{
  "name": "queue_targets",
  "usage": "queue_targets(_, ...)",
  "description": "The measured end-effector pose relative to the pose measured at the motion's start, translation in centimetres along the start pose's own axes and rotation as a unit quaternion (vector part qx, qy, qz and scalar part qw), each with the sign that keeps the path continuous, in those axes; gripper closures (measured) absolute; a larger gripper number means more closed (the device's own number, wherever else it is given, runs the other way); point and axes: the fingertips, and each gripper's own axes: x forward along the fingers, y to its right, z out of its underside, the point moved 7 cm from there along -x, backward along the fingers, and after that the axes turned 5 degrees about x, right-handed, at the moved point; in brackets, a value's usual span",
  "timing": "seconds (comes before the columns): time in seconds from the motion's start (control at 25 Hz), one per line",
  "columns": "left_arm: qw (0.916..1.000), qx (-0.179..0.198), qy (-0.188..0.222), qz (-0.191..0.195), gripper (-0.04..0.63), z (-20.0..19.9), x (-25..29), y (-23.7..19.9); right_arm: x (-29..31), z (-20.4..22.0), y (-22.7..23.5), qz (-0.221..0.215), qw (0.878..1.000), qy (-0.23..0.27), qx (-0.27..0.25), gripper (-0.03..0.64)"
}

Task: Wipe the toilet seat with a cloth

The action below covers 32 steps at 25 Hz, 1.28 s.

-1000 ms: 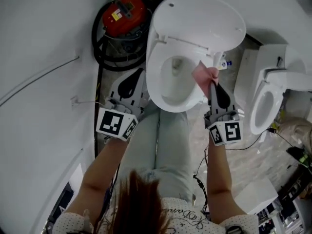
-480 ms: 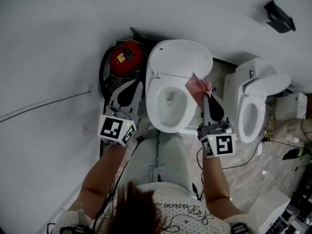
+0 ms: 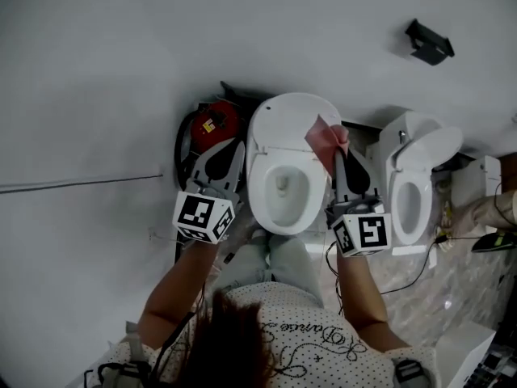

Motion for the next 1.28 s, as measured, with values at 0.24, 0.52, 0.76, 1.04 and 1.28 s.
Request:
queue_targets(0.24, 0.9994, 0.014, 0.03, 0.014, 0.6, -1.9, -1.1, 0.2, -0.6, -1.9, -1.5, -0.006, 1.0, 0.028, -0.009, 0.589)
queue_targets(0.52, 0.9988, 0.014, 0.044, 0.019, 0.6, -2.2, -2.0, 0.0, -1.4, -3.7, -2.5, -0.004, 0.998, 0.054, -0.027, 0.589)
queue_targets(0.76, 0.998, 0.013, 0.052, 0.034, 0.6, -2.4, -1.5, 1.0, -1.9, -3.4, -2.7, -0.005, 0.998, 0.05, -0.03, 0.589)
queue_targets(1.04, 0.9978, 0.009, 0.062, 0.024, 0.6, -3.3, -0.3, 0.9, -2.5, -3.8, -2.2, 0.001, 0.999, 0.041, -0.025, 0.588)
queue_targets(1.28, 0.9977, 0.018, 0.059, 0.026, 0.6, -3.3, -0.1, 1.0, -2.4, -3.7, -2.2, 0.006, 0.999, 0.042, -0.029, 0.588)
